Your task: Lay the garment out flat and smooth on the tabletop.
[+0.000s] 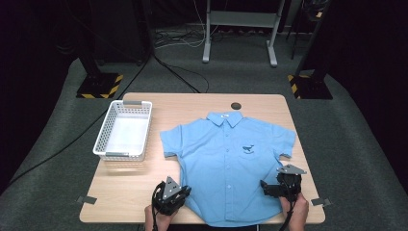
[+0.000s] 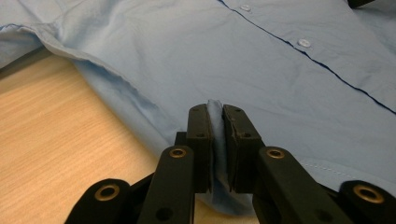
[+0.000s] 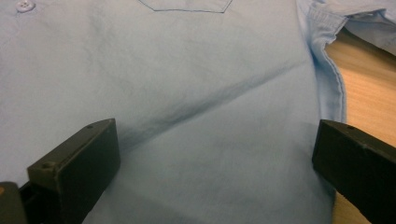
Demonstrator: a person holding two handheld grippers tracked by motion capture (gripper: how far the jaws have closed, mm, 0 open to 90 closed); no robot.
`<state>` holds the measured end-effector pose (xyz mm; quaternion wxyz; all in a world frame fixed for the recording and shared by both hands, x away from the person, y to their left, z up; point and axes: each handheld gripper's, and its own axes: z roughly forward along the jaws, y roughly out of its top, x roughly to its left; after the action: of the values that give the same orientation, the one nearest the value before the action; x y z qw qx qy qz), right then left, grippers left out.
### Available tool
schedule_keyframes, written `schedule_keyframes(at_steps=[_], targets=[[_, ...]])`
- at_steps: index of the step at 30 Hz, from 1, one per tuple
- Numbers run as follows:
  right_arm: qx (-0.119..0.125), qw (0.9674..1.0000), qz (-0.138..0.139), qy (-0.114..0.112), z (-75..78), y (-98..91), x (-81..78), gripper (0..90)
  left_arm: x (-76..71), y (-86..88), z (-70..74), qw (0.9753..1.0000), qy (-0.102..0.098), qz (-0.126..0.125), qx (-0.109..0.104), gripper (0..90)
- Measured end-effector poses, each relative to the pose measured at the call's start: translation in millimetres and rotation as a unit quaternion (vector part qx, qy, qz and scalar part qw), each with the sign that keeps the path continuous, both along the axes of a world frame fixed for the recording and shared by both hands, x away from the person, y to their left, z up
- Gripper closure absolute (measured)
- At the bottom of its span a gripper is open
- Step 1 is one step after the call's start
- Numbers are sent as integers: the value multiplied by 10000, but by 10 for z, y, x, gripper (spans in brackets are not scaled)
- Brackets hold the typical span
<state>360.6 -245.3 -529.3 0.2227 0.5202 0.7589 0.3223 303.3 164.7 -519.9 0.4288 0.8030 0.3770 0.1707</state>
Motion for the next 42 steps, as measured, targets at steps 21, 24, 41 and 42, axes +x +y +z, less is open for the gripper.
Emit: schedule_keyframes(at_steps=[21,24,41,42], targets=[[2,10000,-11,-2,0,0,0,2,-177,168,40,9998,-83,108,-115,811],[2,10000,-14,-2,0,1,0,2,-201,180,41,9999,-95,104,-99,811],[2,10000,-16,-3,0,0,0,2,-299,240,-3,9999,-94,125,0,801],[0,10000,-17,-4,0,0,1,2,-304,253,-19,9999,-64,130,17,800]])
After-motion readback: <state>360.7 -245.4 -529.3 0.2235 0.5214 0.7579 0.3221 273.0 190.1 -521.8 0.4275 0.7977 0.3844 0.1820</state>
